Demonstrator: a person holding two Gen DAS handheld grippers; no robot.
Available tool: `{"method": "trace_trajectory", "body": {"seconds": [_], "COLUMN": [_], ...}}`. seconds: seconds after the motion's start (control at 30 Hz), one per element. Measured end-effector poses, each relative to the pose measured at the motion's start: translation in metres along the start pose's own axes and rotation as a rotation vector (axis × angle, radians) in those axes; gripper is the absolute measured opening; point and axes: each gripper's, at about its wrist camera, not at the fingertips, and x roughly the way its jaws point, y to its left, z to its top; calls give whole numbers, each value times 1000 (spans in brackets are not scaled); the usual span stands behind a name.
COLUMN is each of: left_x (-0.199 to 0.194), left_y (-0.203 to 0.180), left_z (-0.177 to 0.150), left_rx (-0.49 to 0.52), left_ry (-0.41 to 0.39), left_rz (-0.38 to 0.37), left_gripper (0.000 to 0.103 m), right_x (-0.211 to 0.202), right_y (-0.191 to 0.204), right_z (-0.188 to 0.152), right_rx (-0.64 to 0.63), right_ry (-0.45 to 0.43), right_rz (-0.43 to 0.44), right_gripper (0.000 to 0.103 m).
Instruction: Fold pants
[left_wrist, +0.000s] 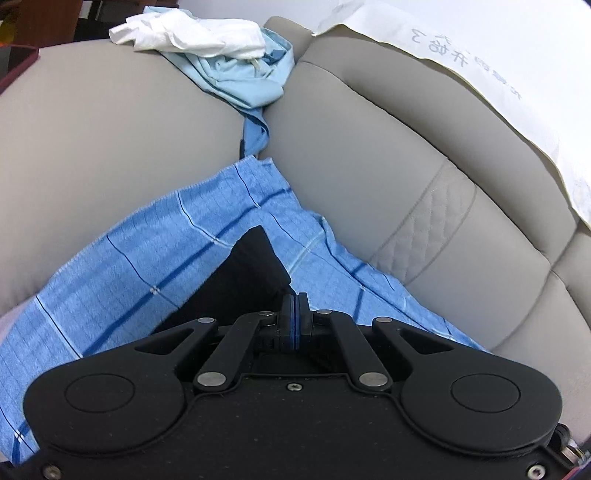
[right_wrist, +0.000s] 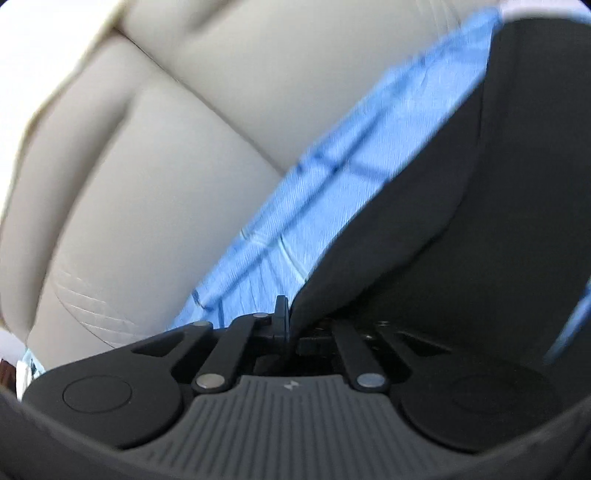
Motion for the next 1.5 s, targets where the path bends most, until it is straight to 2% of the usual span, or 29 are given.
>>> {"method": "trace_trajectory", "body": {"seconds": [0.1,0.2,0.33,0.43,0.57,0.73,0.87,0.97,1.0,1.07,1.1,1.27,1.3,1.4,1.5], "left_x": [-18,-43,-67,-75,-76,-72,-72,-68,-66,-61,-60,-70,-77,-96,-99], "left_y": [2,13,44,69,96,113,113,115,118,123,128,134,129,104,80], "left_z": [-14,-35,-66,-87,-109,-130,-138,-141,-142,-140,-139,-132,-131,-130,-134], "left_rx": [54,101,78,47,17,-4,26,36,28,23,9,-19,-2,94,171], "left_ry": [-49,-92,-84,-56,-11,21,5,11,14,14,18,-2,-32,-145,-164], "left_rz": [-10,-8,29,87,154,204,230,267,292,365,373,330,316,269,167], "left_gripper": [2,2,2,2,2,2,2,3,2,2,1,2,3,6,9], "right_x": [-63,-129,-187,-198,-202,-197,-200,-197,-197,-198,-197,-192,-193,-199,-209], "right_y": [5,-3,-27,-25,-28,-39,-45,-47,-48,-50,-52,-77,-83,-103,-126], "right_z": [-15,-46,-100,-145,-178,-197,-206,-211,-213,-213,-210,-165,-153,-121,-96], "right_rx": [-191,-321,-420,-500,-532,-555,-583,-617,-625,-642,-641,-550,-527,-446,-357], "right_ry": [-134,-238,-271,-241,-171,-130,-125,-104,-111,-145,-160,-229,-241,-280,-327], "right_rz": [17,22,-17,-65,-109,-131,-138,-148,-154,-176,-194,-317,-344,-453,-532], "right_gripper": [6,6,6,6,6,7,8,12,30,34,37,39,46,59,66]}}
